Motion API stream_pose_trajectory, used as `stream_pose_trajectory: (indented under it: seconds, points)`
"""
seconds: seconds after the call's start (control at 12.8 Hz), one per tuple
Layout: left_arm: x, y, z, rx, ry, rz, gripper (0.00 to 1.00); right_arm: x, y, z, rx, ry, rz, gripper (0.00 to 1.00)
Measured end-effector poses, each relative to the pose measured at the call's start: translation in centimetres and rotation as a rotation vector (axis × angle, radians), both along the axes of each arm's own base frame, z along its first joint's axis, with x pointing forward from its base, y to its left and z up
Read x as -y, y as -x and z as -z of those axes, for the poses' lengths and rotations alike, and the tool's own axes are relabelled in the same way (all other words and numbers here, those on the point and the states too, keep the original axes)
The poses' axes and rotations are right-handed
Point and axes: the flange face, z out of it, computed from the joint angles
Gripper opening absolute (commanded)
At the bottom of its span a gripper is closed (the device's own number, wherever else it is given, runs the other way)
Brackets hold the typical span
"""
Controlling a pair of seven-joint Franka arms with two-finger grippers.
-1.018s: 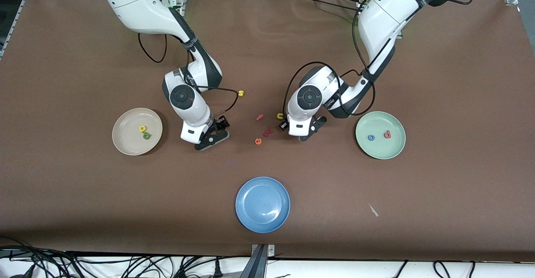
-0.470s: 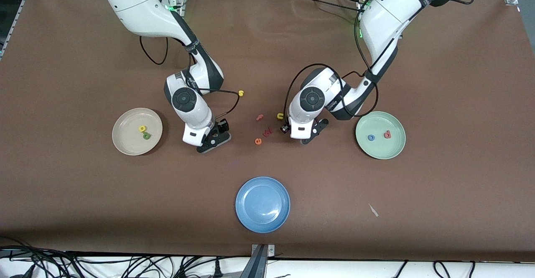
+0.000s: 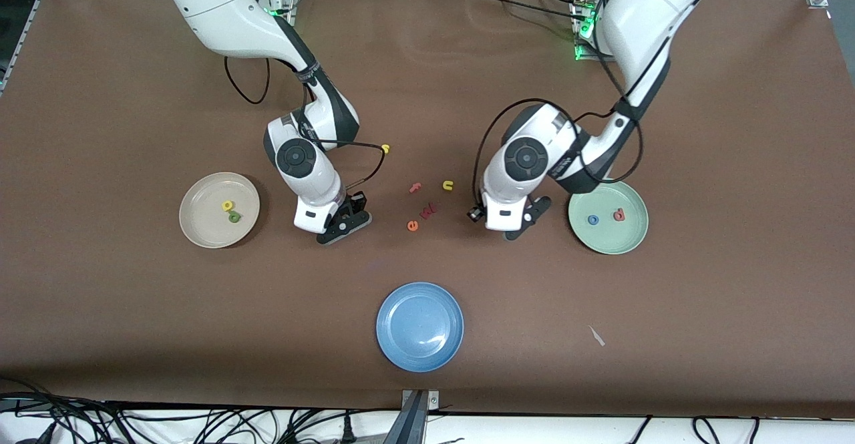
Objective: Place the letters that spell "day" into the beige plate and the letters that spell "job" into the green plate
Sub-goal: 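Grasp the cyan 1 with the left gripper while the right gripper grasps the cyan y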
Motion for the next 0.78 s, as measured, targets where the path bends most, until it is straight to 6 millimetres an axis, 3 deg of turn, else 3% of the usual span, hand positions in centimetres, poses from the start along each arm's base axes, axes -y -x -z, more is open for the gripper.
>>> stream_pose_trajectory:
  seconds: [0.31, 0.55, 0.78]
  points:
    - [-5.2, -1.4, -2.5, -0.058, -0.046, 0.091, 0.00, -0.1, -0.1, -0.2, 0.003, -0.002, 0.000, 0.11]
    - [-8.4, -1.9, -2.5, -0.117, -0.061, 0.160, 0.00, -0.1, -0.1, -0.3, 0.004, -0.003, 0.001, 0.02]
    - [-12.1, -2.3, -2.1, -0.186, -0.046, 0.302, 0.00, 0.3, -0.6, -0.4, -0.013, 0.010, 0.009, 0.00]
